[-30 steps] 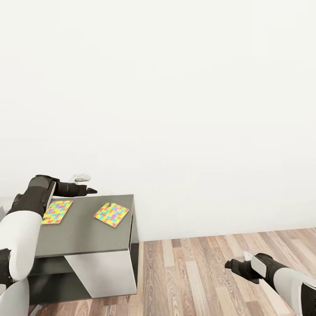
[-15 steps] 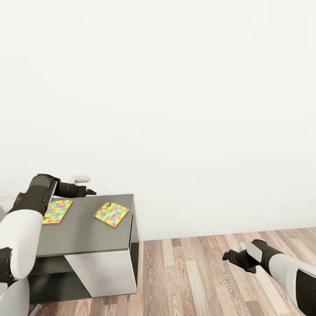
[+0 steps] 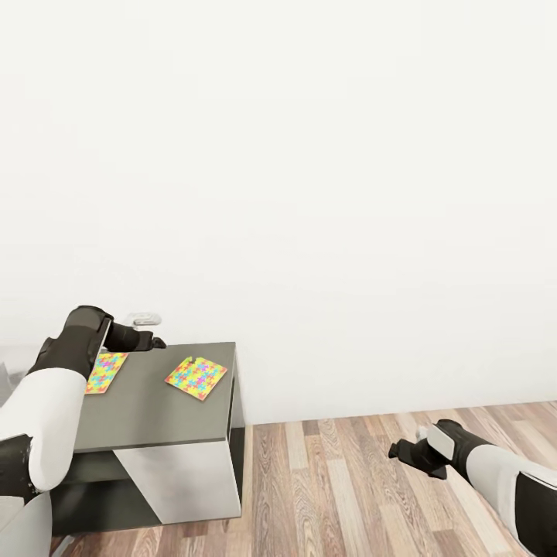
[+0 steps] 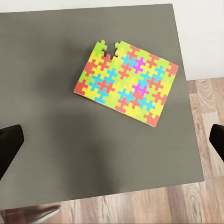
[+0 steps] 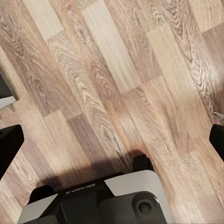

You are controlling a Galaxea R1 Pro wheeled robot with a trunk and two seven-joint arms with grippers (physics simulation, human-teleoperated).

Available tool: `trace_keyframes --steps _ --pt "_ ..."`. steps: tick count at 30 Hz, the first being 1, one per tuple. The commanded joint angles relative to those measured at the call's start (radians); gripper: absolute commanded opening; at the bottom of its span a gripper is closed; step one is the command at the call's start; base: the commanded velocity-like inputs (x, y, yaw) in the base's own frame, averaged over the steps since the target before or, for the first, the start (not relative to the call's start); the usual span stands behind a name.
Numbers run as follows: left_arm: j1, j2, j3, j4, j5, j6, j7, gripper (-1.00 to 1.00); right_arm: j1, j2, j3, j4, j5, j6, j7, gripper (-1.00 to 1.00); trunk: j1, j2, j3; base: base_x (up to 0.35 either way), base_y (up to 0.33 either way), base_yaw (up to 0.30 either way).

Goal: Put all the toys in the child's room - the three board games (two on the bed and one on the table), the two jigsaw puzzles on the table, and the tennis ball on the table - inside the toy box on the table in the child's room.

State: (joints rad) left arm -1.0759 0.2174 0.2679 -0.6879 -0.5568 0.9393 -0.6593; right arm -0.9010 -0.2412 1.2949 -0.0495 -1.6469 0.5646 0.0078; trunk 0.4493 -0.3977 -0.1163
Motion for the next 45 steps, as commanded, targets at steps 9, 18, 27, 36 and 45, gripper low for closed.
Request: trace_keyframes --steps 9,18,27,36,45 --pt "-0.001 -0.004 0.002 -0.001 -0.01 -0.001 0.012 1.0 -0.001 0.003 0.009 -0.003 -0.002 0.001 -0.002 1.0 0.001 -0.002 -0.002 0.0 0.0 0.0" --pt "-0.001 -0.029 -0.021 -0.001 -0.012 -0.003 0.02 1.0 -0.001 0.007 0.01 -0.003 -0.001 0.0 -0.002 1.0 0.001 -0.002 -0.002 0.109 0.0 0.0" --pt "-0.001 -0.043 -0.11 -0.001 -0.01 0.002 0.02 1.0 -0.001 0.011 0.01 -0.006 -0.001 -0.001 0.0 1.0 0.001 -0.002 -0.007 0.109 0.0 0.0" --pt "-0.001 -0.044 -0.13 -0.001 -0.009 0.002 0.024 1.0 -0.001 0.013 0.01 -0.008 -0.001 -0.002 0.0 1.0 0.001 -0.002 -0.018 0.075 0.029 0.0" --pt "-0.001 -0.043 -0.131 -0.001 -0.008 -0.003 0.046 1.0 -0.001 0.013 0.01 -0.008 -0.001 -0.002 0.0 1.0 0.001 -0.002 -0.025 0.12 0.074 0.0"
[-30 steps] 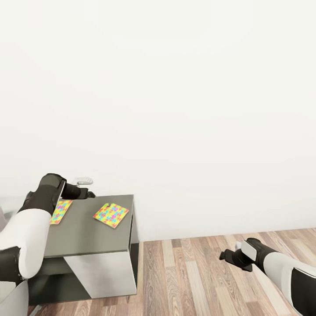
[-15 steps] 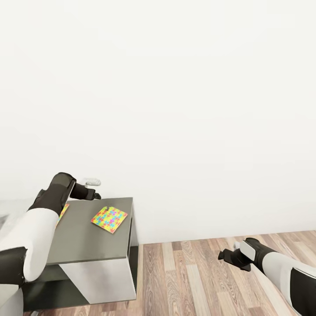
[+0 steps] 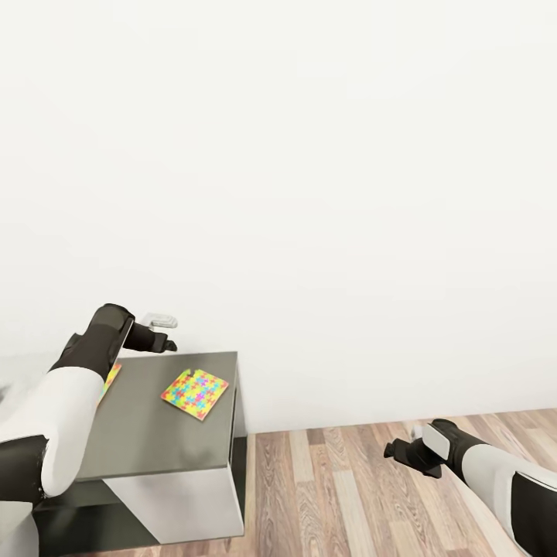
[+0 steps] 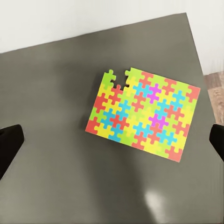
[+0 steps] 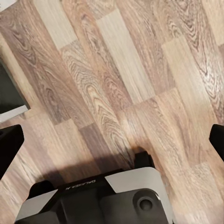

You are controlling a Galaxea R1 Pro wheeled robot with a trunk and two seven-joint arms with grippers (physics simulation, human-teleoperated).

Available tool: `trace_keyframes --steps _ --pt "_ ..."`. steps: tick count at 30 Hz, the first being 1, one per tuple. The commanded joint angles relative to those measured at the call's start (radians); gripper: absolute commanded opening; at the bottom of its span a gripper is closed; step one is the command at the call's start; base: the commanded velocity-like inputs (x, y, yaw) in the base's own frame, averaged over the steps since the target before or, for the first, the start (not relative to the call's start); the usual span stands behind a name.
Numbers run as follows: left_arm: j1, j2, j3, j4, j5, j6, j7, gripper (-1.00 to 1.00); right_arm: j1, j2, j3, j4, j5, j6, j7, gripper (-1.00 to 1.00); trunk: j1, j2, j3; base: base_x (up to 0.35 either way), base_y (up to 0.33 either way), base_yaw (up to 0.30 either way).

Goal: Put all the toys in the child's room - the three board games (two on the bed and one on the table), the two jigsaw puzzles on the table, and the tennis ball on the table - inside the toy box on the table in the child's room.

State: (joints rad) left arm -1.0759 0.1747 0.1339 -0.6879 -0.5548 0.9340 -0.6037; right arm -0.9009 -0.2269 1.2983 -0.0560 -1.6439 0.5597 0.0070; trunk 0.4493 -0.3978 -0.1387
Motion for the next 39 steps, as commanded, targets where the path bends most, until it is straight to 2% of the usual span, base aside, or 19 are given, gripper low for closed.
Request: trace_keyframes --steps 1,10,24,31,39 --pt "-0.001 0.0 0.003 -0.001 -0.01 0.002 -0.009 1.0 -0.001 -0.001 0.007 -0.002 -0.004 0.003 0.001 1.0 0.001 -0.002 -0.002 0.047 0.044 0.0" --pt "-0.001 -0.001 0.005 -0.001 -0.01 0.0 -0.006 1.0 -0.001 0.0 0.007 -0.002 -0.004 0.003 0.001 1.0 0.001 -0.002 -0.003 0.071 0.109 0.0" --pt "-0.001 -0.003 0.007 0.003 -0.002 0.001 -0.004 1.0 -0.001 0.0 0.007 -0.001 -0.004 0.003 0.001 1.0 0.001 -0.002 -0.003 0.008 0.013 0.0" --pt "-0.001 -0.005 0.012 0.102 0.002 -0.008 0.037 1.0 -0.001 0.0 0.007 -0.001 -0.004 0.003 0.001 1.0 0.001 -0.002 -0.003 0.0 0.0 0.0" --pt "-0.001 -0.014 0.031 0.128 0.011 -0.04 0.075 1.0 -0.001 0.0 0.008 -0.002 -0.004 0.003 0.001 1.0 0.001 -0.002 -0.003 0.0 0.0 0.0"
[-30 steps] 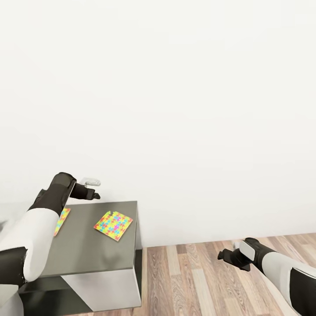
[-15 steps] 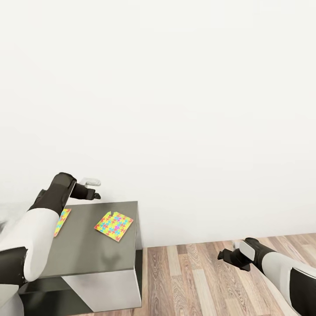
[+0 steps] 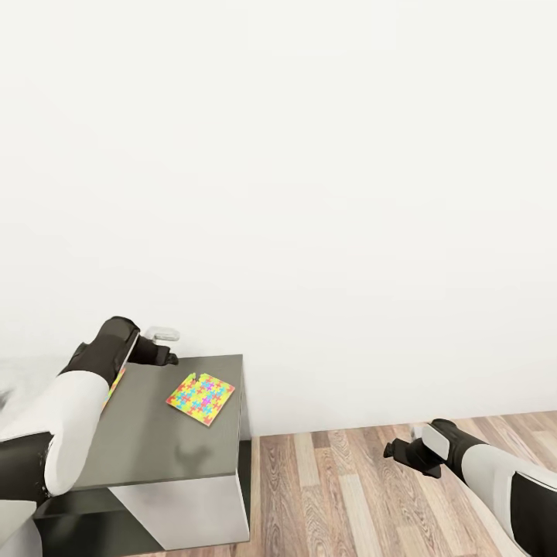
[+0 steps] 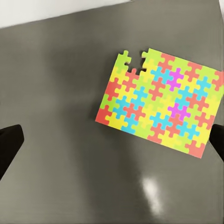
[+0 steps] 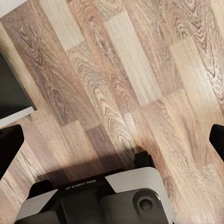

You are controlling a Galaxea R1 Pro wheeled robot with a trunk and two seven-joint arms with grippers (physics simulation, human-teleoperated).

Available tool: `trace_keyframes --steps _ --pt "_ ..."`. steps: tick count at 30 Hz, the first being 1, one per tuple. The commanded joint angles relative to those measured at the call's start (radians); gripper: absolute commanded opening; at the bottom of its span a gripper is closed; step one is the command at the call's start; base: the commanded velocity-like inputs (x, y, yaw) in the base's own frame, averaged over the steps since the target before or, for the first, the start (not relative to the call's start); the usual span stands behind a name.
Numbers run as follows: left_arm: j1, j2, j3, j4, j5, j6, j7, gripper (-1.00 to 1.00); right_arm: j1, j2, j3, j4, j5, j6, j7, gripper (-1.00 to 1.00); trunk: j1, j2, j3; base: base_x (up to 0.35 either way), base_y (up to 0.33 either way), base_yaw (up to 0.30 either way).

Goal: Put all the toys in the child's room - the three board games (two on the bed and one on the table), the two jigsaw puzzles on the table, and the tennis ball on the table - inside the toy box on the table in the child's room.

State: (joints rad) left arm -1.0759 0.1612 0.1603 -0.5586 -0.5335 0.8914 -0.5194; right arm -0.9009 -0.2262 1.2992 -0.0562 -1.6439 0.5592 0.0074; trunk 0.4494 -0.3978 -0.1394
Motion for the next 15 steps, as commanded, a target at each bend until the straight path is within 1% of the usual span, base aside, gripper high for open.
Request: trace_keyframes --steps 1,2,5,11,15 --pt "-0.001 -0.002 0.009 0.0 -0.01 0.001 -0.008 1.0 -0.001 -0.001 0.007 -0.002 -0.004 0.003 0.001 1.0 0.001 -0.002 -0.002 0.0 0.0 0.0" --pt "-0.002 -0.003 0.018 0.0 -0.009 -0.002 -0.006 1.0 -0.001 -0.001 0.007 -0.002 -0.004 0.002 0.001 1.0 0.001 -0.002 -0.002 0.0 0.0 0.0" --pt "-0.002 -0.004 0.031 -0.003 -0.005 -0.006 -0.005 1.0 -0.001 -0.001 0.006 -0.002 -0.004 0.001 0.0 1.0 0.001 -0.002 -0.003 0.0 0.0 0.0" --pt "-0.002 -0.007 0.04 -0.008 -0.002 -0.009 -0.004 1.0 -0.001 -0.001 0.007 -0.001 -0.004 0.0 0.0 1.0 0.001 -0.002 -0.011 0.0 0.0 0.0" --pt "-0.003 -0.017 0.041 -0.009 -0.001 -0.011 -0.004 1.0 -0.001 -0.001 0.008 -0.001 -0.003 -0.001 0.0 1.0 0.001 -0.002 -0.017 0.0 0.0 0.0"
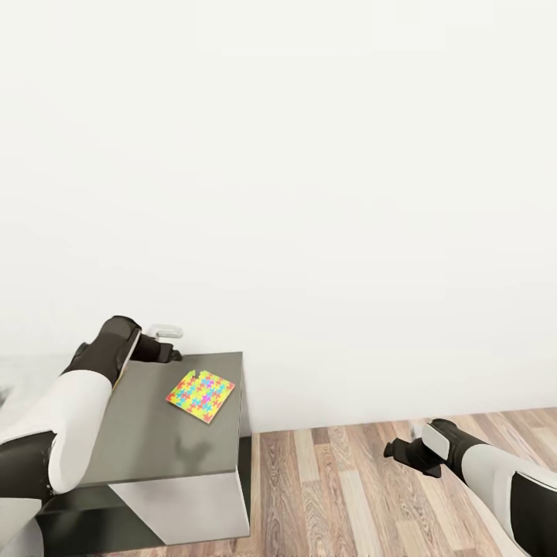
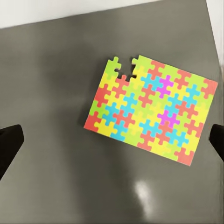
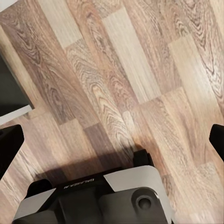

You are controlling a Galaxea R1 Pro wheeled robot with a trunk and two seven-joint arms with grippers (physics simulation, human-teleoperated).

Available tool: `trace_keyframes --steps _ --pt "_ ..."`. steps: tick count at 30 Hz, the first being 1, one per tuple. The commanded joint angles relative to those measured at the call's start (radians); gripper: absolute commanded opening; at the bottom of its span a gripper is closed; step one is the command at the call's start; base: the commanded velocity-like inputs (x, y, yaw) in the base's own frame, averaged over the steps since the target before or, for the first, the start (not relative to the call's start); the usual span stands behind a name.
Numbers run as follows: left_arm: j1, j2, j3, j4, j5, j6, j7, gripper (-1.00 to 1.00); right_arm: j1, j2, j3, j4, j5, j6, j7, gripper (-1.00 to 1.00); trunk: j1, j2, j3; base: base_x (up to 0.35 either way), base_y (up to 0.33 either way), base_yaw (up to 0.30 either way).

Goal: Put all the toys in the child's room - the three board games (two on the bed and one on the table), the two jigsaw puzzles on the table, and the tennis ball on the table - inside the toy box on the table in the child's room.

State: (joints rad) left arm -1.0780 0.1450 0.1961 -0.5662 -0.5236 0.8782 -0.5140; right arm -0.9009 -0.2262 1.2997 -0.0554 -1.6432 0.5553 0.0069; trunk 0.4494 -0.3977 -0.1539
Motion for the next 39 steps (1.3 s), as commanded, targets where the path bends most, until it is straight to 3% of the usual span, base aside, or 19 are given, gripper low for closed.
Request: trace_keyframes --steps 1,7,22,29,39 --pt "-0.001 -0.002 0.005 -0.001 -0.011 0.001 -0.009 1.0 -0.001 -0.001 0.007 -0.002 -0.004 0.003 0.001 1.0 0.001 -0.002 -0.004 0.0 0.0 0.0" --pt "-0.002 -0.005 0.018 -0.002 0.001 -0.002 -0.009 1.0 -0.001 -0.001 0.007 -0.003 -0.003 0.003 0.001 1.0 0.001 -0.002 -0.013 0.0 0.0 0.0" --pt "-0.007 0.006 0.068 -0.001 0.069 -0.005 -0.009 1.0 -0.001 -0.002 0.007 -0.002 -0.004 -0.026 0.004 1.0 0.001 -0.002 -0.038 0.0 0.0 0.0" --pt "-0.009 0.011 0.136 -0.001 0.078 -0.006 -0.008 1.0 -0.001 -0.003 0.007 -0.002 -0.004 -0.043 0.006 1.0 0.001 -0.002 -0.049 0.0 0.0 0.0" --pt "-0.01 0.011 0.159 -0.001 0.08 -0.035 0.018 1.0 -0.001 -0.004 0.007 -0.001 -0.004 -0.047 0.007 1.0 0.001 -0.002 -0.065 0.0 0.0 0.0"
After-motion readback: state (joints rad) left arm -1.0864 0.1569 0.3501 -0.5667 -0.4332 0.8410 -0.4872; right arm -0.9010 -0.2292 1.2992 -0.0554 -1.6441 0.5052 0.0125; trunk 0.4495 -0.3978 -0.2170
